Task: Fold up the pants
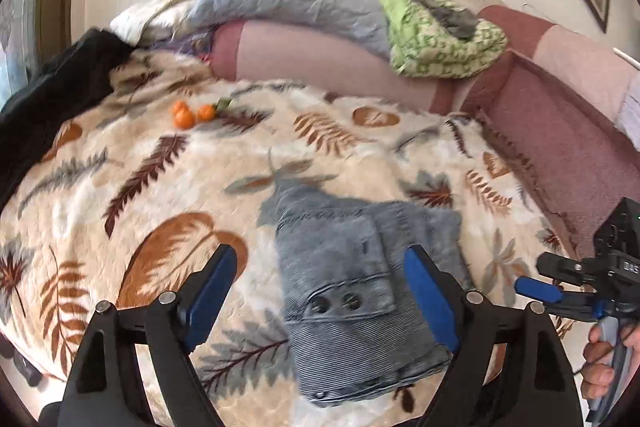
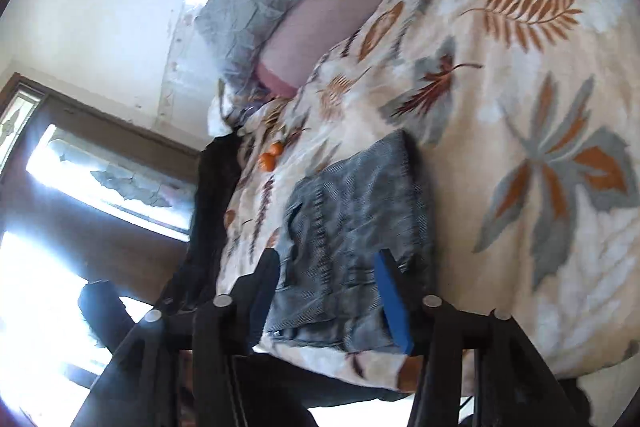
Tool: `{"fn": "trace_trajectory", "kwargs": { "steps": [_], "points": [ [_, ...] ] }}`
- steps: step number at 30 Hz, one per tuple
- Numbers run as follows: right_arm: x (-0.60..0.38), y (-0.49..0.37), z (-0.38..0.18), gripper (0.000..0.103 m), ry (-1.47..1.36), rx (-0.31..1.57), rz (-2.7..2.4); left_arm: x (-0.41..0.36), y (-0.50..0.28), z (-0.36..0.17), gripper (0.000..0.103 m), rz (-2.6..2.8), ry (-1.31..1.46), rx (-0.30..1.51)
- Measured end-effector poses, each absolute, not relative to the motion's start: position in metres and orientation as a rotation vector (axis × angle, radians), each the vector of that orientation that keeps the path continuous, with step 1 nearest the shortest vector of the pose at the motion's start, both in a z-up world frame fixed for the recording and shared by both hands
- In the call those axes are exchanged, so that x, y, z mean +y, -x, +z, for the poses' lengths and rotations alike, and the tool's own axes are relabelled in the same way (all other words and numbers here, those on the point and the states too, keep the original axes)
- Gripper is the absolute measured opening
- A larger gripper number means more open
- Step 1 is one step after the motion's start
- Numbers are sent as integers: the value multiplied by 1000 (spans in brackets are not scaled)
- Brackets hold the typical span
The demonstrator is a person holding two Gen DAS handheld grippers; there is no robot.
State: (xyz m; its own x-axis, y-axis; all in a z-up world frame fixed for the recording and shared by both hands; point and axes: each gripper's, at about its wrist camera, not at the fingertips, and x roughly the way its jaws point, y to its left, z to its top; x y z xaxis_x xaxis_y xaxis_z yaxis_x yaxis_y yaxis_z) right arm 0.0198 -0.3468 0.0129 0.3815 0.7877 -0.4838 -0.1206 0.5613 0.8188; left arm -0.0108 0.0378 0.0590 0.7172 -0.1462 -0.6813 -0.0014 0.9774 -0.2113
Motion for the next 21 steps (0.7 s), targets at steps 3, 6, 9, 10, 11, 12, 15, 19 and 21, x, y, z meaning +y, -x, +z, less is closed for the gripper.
{"fn": "trace_trajectory", "kwargs": {
  "steps": [3,6,9,10,11,12,15,19,21],
  "points": [
    [-327,-9,-32,58,-746,1148,553,34,1,8,86,-84,151,958],
    [-331,-4,-58,42,-773,1220,433,29,9,-11,86,-98,149,956],
    [-327,3,-15,44,-700,1129,416,42,22,14,86,-119,253,857],
    [-326,5,-3,44,-688,1103,424,47,27,23,86,-119,283,807],
    [-325,6,4,44,-699,1085,435,50,26,33,86,-118,295,770],
    [-324,6,5,44,-732,1081,451,48,19,34,86,-120,300,750],
    [-318,-1,-17,44,-832,1154,451,38,7,15,86,-154,271,810],
    [-315,-8,-60,44,-947,1239,359,34,-4,-26,86,-157,296,920],
    [-320,-5,-68,39,-1026,1216,332,36,-2,-26,86,-164,320,913]
  ]
}}
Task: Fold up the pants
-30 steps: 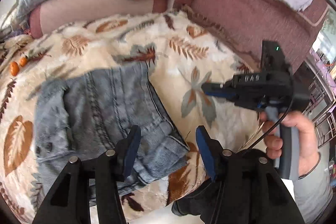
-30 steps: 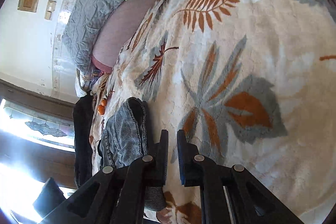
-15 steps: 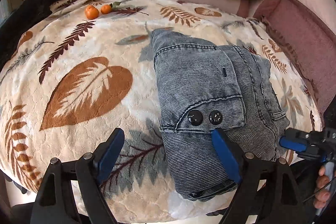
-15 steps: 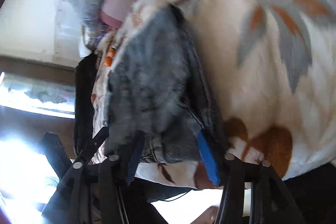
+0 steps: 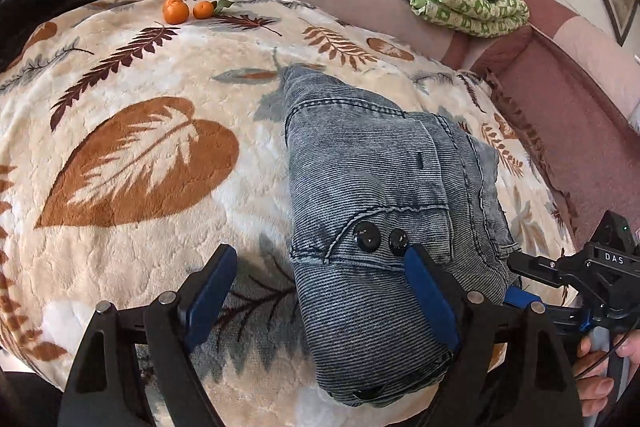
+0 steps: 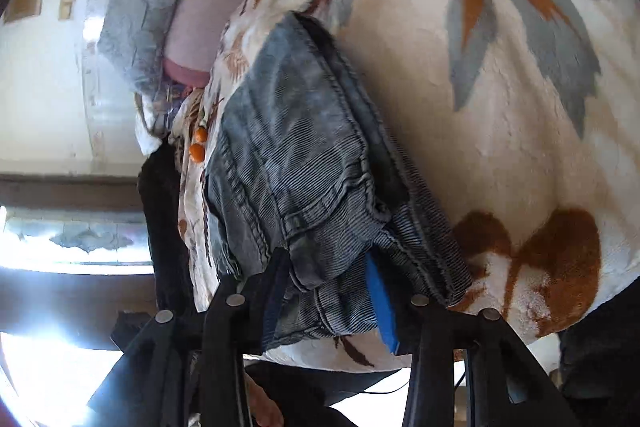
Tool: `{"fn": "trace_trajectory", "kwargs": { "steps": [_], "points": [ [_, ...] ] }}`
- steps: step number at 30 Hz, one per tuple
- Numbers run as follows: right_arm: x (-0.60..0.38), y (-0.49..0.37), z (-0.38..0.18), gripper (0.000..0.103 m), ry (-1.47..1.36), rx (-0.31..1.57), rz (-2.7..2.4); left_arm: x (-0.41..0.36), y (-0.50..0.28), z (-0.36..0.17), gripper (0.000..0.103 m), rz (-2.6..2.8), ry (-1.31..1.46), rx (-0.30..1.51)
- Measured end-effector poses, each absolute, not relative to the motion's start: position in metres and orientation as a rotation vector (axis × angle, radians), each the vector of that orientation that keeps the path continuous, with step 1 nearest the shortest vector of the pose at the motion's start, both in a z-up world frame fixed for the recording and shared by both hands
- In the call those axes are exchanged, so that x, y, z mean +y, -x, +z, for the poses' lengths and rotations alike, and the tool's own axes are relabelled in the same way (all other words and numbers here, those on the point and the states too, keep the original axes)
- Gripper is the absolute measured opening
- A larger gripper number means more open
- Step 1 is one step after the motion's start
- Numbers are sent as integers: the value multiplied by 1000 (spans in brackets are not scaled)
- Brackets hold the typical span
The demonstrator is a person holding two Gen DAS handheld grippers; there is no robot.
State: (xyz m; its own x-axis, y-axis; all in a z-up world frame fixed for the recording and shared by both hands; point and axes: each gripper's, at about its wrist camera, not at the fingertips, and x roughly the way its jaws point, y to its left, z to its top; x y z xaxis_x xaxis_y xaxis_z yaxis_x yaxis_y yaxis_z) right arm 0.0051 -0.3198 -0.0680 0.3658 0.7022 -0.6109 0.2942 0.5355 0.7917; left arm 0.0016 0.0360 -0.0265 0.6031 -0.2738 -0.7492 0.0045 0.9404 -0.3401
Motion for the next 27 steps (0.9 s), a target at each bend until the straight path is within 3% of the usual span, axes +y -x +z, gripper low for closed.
{"fn": "trace_trajectory", "kwargs": {
  "steps": [7,9,14,19,25,27],
  "points": [
    [-326,-17,-67,39,-1041,1204,289,32,2,-25,86,-145,293,895],
    [-325,-19,-63,16,-966,1215,279,32,2,-25,87,-143,295,895],
    [-322,-12,-21,4,-865,1119,330,34,3,-25,87,-144,298,896],
    [-316,14,21,4,-773,1038,363,36,4,-23,88,-142,294,898],
    [-326,34,-41,4,-788,1158,294,41,18,5,88,-93,274,755],
    [-326,35,-54,7,-856,1186,330,36,13,0,88,-103,246,781]
  ]
}}
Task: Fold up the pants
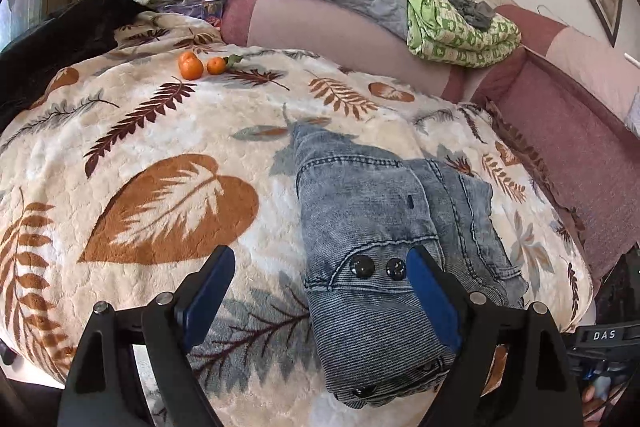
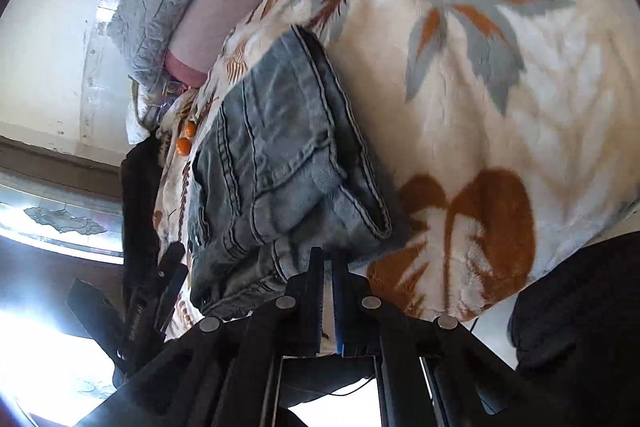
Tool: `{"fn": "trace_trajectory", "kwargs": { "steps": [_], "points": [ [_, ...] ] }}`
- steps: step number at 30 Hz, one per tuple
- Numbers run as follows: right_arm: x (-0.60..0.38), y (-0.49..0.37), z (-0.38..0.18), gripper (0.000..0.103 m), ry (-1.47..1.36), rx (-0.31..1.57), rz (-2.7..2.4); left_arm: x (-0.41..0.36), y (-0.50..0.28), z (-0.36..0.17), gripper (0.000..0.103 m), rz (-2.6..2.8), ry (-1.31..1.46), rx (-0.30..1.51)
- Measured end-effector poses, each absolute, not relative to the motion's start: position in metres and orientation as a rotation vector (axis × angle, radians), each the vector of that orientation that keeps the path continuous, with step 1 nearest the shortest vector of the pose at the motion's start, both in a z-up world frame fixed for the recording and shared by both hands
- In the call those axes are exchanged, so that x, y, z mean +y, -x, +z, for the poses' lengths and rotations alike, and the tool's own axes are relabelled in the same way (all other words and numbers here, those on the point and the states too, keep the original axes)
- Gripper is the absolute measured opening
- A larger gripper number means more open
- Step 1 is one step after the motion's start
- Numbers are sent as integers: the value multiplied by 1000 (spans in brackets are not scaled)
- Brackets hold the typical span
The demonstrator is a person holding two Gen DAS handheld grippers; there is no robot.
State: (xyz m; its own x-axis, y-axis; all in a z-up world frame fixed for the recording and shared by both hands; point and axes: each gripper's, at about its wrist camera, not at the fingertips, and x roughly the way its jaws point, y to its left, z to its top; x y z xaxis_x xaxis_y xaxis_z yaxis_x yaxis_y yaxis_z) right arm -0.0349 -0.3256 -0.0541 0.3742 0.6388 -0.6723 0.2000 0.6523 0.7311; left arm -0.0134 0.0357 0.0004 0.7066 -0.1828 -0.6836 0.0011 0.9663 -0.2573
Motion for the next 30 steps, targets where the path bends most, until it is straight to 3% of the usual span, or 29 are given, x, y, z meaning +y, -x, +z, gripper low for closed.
{"fn": "trace_trajectory", "kwargs": {
  "steps": [2,4,5,6,10,13,17,19,21,26,30],
  "points": [
    [-327,35,-50,8,-916,1152,357,30,3,-17,88,-104,234,875],
    [-330,33,-40,23,-973,1097,388,33,2,-24,88,-107,277,890],
    [-332,32,-35,56,-989,1074,385,34,2,-24,88,-114,283,893],
    [-333,33,-29,78,-998,1040,380,35,2,-23,88,-119,279,896],
    [-332,19,-30,78,-985,1047,343,35,4,-24,89,-116,283,891],
    [-329,5,-40,73,-1005,1071,350,35,4,-24,89,-118,283,891],
    [-326,-9,-61,53,-1014,1141,298,34,4,-24,89,-118,284,892],
    [-325,-15,-60,47,-994,1143,293,34,5,-24,89,-113,283,889],
    [-319,-18,-56,5,-917,1150,304,34,4,-24,89,-114,280,892],
    [-311,-6,-18,5,-797,1057,325,35,7,-18,89,-108,265,868],
    [-312,11,4,4,-783,1011,343,39,21,6,89,-78,244,726]
  ]
}}
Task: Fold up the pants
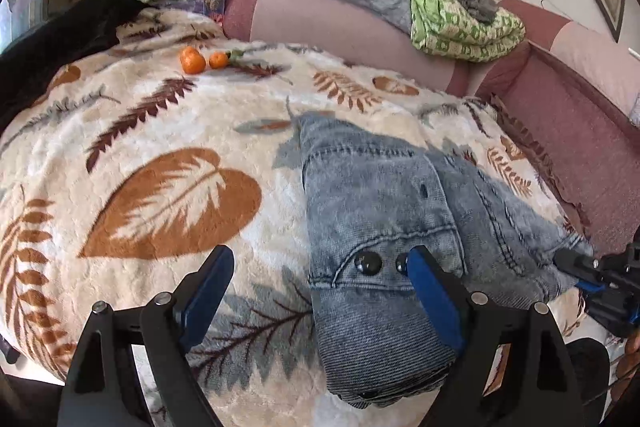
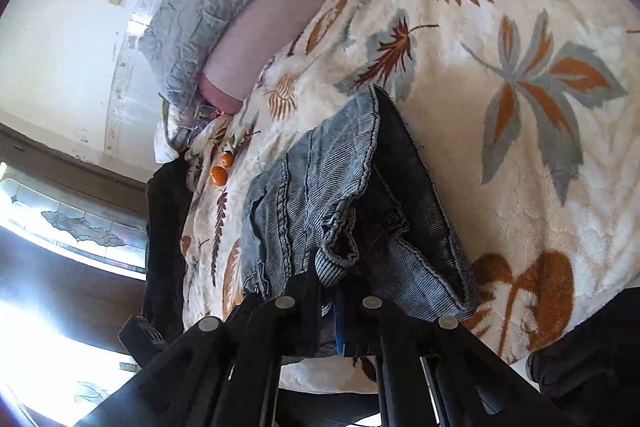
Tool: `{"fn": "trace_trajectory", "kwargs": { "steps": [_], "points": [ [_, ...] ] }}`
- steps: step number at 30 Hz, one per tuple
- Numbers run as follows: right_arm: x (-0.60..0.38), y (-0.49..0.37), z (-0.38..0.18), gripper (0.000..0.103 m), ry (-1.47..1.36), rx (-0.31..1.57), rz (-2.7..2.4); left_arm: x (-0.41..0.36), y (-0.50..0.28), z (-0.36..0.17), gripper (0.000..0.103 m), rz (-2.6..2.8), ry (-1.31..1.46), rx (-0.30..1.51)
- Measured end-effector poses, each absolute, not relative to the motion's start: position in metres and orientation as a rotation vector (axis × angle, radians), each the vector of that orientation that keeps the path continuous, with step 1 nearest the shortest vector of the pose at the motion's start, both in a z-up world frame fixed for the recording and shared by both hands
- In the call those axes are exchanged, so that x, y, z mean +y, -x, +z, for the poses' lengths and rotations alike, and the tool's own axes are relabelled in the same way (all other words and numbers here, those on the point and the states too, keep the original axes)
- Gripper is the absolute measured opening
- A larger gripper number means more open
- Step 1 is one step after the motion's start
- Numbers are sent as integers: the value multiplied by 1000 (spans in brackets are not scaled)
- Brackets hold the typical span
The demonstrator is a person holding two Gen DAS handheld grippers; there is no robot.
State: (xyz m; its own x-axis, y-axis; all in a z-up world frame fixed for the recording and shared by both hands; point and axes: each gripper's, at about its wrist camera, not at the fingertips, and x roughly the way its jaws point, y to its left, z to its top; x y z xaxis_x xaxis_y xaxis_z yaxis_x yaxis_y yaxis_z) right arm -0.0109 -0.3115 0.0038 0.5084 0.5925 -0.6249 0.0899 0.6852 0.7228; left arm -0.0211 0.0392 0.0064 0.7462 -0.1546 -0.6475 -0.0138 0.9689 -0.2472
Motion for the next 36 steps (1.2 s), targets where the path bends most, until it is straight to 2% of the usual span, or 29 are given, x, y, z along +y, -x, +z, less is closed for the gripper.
{"fn": "trace_trajectory", "kwargs": {
  "steps": [4,7,14,16,18,21,26,29,30,35,36],
  "points": [
    [-312,23,-21,4,-762,1058,299,36,25,14,89,-67,208,669],
    [-312,19,-56,4,-752,1123,264,20,7,-19,89,-51,102,850],
    [-302,12,-36,6,-629,1088,270,27,8,-26,91,-40,114,862],
    [-300,11,-28,10,-558,1073,260,23,9,-25,91,-32,68,846],
    [-300,8,-27,19,-517,1104,243,21,10,-24,91,-28,49,838],
    [-314,12,-21,19,-516,1107,207,20,11,-24,91,-24,36,831],
    [-331,24,20,21,-578,944,217,20,12,-24,91,-22,28,827],
    [-305,4,29,42,-622,942,398,19,12,-23,91,-18,20,824],
    [-296,-5,27,44,-626,951,429,18,12,-23,91,-17,19,824],
    [-270,-49,-21,44,-670,1084,506,19,13,-23,91,-23,21,825],
    [-268,-53,-40,38,-638,1132,443,18,12,-24,91,-24,17,830]
  ]
}}
